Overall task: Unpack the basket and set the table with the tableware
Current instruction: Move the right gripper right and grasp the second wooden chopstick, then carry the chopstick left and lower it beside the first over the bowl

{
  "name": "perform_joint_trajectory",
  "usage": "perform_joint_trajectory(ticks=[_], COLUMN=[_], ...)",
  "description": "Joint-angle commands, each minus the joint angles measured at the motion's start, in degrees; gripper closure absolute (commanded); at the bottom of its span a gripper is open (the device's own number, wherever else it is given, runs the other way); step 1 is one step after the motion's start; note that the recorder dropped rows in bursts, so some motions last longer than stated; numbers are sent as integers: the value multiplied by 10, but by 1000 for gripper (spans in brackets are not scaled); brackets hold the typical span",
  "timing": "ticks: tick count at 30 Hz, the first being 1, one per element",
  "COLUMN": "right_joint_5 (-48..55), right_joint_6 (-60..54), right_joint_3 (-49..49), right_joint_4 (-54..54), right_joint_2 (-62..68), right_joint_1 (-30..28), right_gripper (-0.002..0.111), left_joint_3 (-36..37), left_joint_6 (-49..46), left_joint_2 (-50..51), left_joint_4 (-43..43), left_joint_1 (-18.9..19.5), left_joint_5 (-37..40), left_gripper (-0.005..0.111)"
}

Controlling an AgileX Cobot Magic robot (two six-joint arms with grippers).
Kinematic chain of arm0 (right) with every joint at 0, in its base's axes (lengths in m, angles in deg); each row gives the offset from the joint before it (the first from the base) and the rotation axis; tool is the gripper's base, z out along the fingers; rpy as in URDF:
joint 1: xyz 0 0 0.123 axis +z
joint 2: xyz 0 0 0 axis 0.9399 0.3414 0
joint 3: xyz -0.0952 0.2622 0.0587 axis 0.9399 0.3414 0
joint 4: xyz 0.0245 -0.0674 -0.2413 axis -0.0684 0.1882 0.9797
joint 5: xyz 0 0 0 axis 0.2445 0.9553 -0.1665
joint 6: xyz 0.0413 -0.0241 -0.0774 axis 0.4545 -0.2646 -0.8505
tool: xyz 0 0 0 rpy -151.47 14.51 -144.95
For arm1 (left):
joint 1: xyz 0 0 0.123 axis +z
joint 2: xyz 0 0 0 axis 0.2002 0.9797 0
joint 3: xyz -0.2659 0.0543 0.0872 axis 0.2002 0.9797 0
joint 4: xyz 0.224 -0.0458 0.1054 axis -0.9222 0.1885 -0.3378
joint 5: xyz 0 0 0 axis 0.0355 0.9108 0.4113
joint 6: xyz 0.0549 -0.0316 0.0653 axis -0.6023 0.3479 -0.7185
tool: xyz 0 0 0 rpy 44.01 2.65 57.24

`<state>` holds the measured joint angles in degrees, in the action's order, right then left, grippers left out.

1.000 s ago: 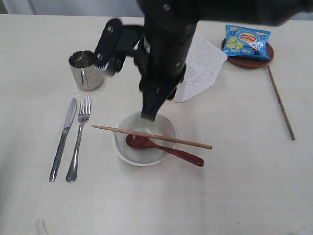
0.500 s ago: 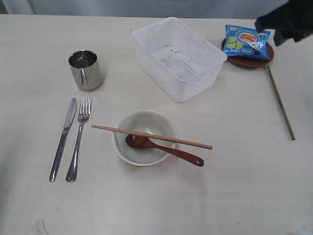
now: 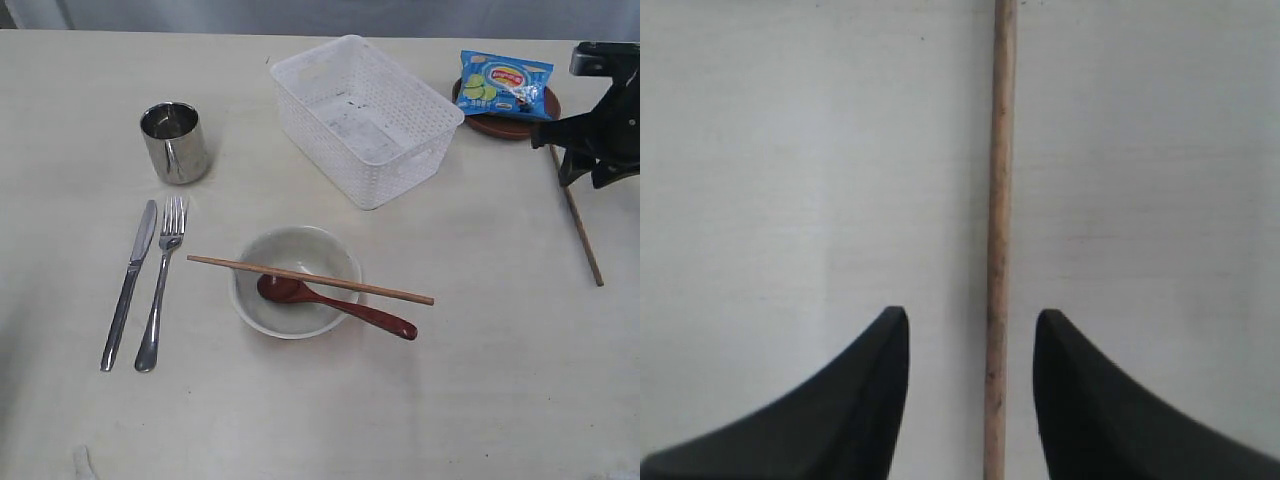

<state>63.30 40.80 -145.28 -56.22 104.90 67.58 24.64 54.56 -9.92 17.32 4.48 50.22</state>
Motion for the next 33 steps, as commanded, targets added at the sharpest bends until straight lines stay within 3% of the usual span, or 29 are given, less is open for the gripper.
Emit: perform_joint_trajectory(ticks=[1,9,17,27,33], right_joint_5=[-6,-16,-16,-15,-28], right_joint_6=[-6,-5,-5,9,-32], right_joint_3=[1,1,1,1,1], right_joint_4=[17,15,13,0,-16], right_joint_2=[30,62,79,-38,-167], right_joint_1=[-5,-8,-8,-7,70], right_gripper=[69,70,107,109,109], left_joint_3=[1,1,1,1,1], left_joint_6=[1,1,1,1,1], left_joint_2=[-1,-1,-1,-1,-1], left_joint_4=[1,1,1,1,1], left_joint_1=[-3,-3,-3,-3,-3], left_joint_5=[0,0,0,0,0], left_gripper=[107,107,107,107,107])
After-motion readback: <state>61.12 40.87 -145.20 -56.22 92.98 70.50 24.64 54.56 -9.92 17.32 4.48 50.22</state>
